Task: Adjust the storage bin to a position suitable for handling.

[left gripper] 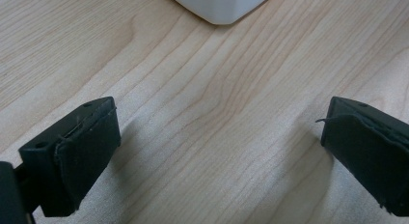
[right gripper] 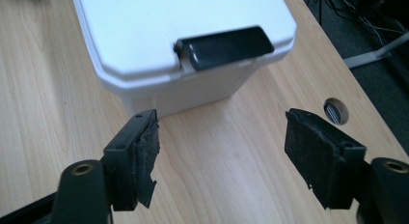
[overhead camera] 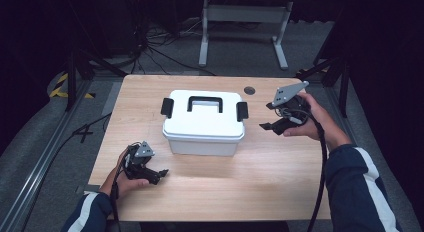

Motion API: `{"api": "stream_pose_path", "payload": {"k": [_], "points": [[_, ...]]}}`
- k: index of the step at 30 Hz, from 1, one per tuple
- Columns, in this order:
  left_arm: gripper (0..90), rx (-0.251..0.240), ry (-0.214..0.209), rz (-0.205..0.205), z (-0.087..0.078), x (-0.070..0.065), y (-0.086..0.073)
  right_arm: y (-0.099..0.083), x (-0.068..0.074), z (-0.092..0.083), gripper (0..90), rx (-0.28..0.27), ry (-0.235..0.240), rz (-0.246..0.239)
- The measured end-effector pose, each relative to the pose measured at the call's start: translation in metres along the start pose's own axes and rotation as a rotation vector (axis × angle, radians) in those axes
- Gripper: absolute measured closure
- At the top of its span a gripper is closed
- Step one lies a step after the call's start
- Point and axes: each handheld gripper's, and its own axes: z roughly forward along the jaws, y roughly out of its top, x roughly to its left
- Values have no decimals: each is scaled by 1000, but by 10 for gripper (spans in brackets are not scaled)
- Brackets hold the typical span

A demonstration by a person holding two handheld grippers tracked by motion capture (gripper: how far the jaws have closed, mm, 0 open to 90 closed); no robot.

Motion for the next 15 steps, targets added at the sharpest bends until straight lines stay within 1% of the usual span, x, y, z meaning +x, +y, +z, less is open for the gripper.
{"api": "stream_pose_path", "payload": {"k": [1,4,5,6,8,10,11,15], "points": [[7,0,0,0,0,0,0,7,0,1,278,7,-2,-7],[6,0,1,3,0,0,0,23,0,2,265,25,13,-44],[7,2,3,7,0,0,0,30,0,4,260,32,27,-54],[7,1,3,6,0,0,0,34,1,5,259,38,27,-59],[6,1,1,3,0,0,0,45,1,10,257,52,50,-78],[7,0,0,1,0,0,0,55,0,16,247,71,62,-94],[7,0,-1,0,0,0,0,62,0,20,245,86,80,-100],[6,1,1,9,0,1,0,81,-2,34,238,152,107,-117]]}}
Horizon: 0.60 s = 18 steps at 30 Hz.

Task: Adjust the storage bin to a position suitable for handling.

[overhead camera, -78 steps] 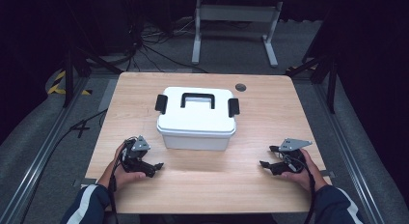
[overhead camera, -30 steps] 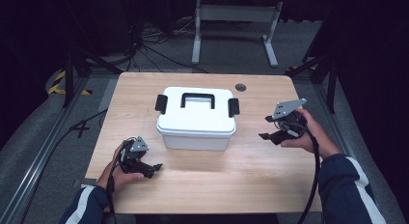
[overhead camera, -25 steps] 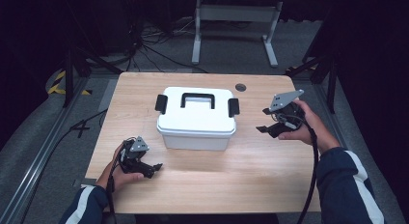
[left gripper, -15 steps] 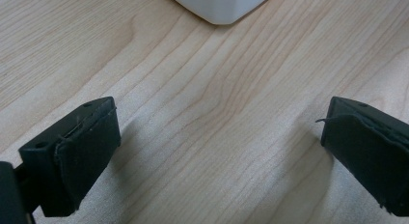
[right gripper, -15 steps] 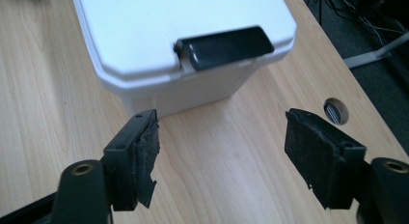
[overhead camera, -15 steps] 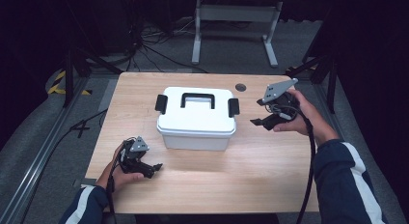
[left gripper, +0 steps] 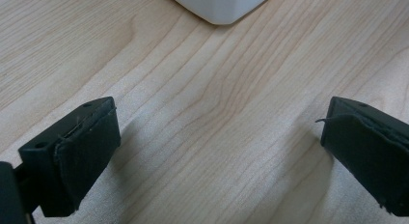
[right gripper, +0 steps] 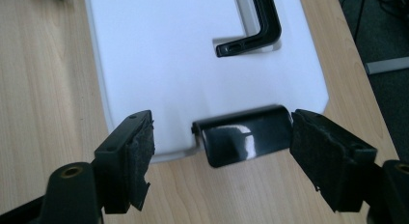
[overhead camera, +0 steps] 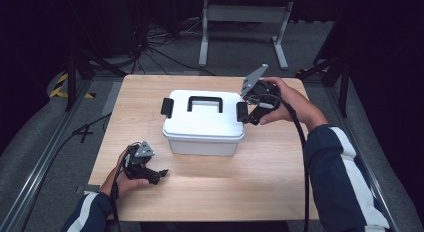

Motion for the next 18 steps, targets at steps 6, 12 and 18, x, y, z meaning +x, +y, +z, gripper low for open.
{"api": "stream_pose_path", "payload": {"k": [6,12,18], "points": [[6,-1,0,0,0,0,0,26,-13,22,234,63,51,2],[7,2,-4,2,0,0,0,40,-22,45,225,129,61,-17],[6,3,-3,2,0,0,0,46,-29,55,230,171,91,-17]]}}
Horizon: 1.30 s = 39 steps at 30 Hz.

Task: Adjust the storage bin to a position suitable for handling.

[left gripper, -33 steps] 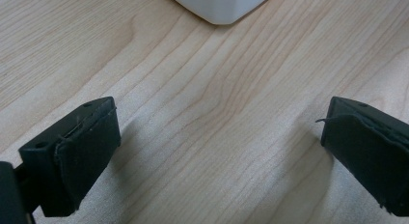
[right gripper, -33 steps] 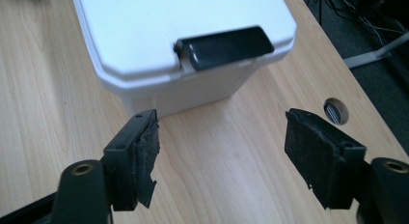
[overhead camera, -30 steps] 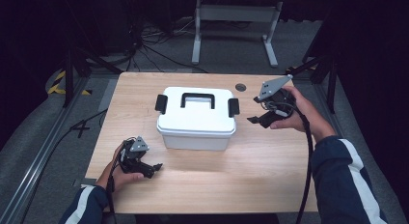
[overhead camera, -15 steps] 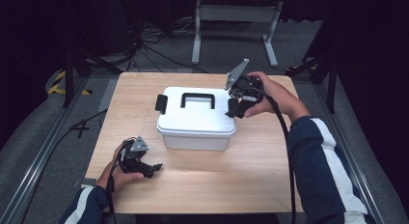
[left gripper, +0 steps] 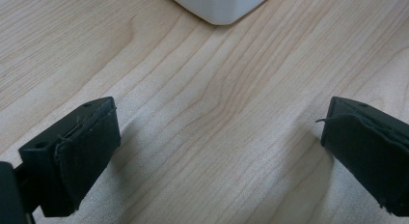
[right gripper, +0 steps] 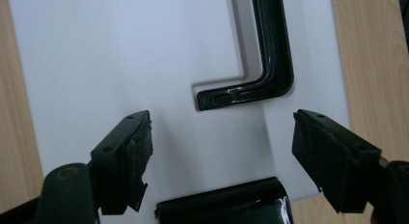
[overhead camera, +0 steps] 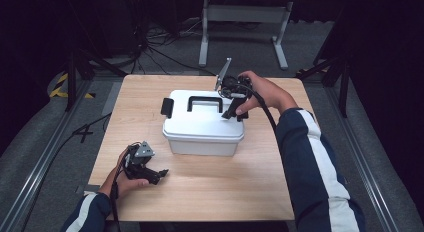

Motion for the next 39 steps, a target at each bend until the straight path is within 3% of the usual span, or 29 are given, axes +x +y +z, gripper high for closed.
{"api": "stream_pose_path", "payload": {"k": [10,23,26,28,32,39], "points": [[9,0,-2,-6,0,0,-1,8,-12,9,237,48,42,-2],[13,-3,2,-7,-1,-1,-1,16,-20,16,257,9,133,-15],[14,-8,-1,-8,-1,-1,-2,19,-19,15,264,6,126,-33],[15,-10,-1,-7,-1,-1,-2,20,-19,13,305,6,109,-44],[15,-7,-2,-5,-1,-1,-2,21,-15,0,414,-49,115,-74],[15,-10,0,-5,-1,-1,-2,33,0,-9,600,-41,100,-145]]}}
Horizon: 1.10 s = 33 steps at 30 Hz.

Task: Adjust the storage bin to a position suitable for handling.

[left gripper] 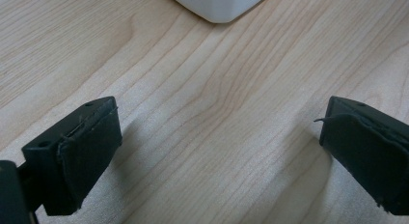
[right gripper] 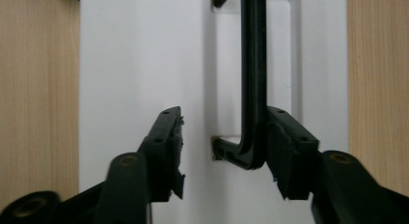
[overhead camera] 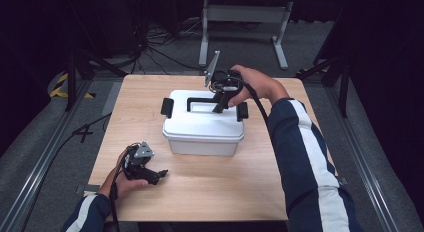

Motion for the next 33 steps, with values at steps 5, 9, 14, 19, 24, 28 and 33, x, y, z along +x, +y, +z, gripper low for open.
{"api": "stream_pose_path", "payload": {"k": [5,9,14,19,24,28,33], "points": [[15,1,-3,-2,0,0,0,12,9,0,815,-25,-41,-48],[15,2,-3,-4,0,0,0,18,15,1,833,-28,-63,-78],[14,1,-1,-2,0,0,0,18,16,-3,849,-37,-94,-77],[15,2,-3,-5,0,0,0,17,19,-9,852,-66,-111,-79],[15,2,-3,-5,0,0,0,14,22,-16,853,-95,-129,-72],[15,0,-1,-1,0,0,0,10,24,-21,853,-116,-142,-69],[15,0,0,-1,0,0,0,6,26,-27,853,-132,-159,-68]]}}
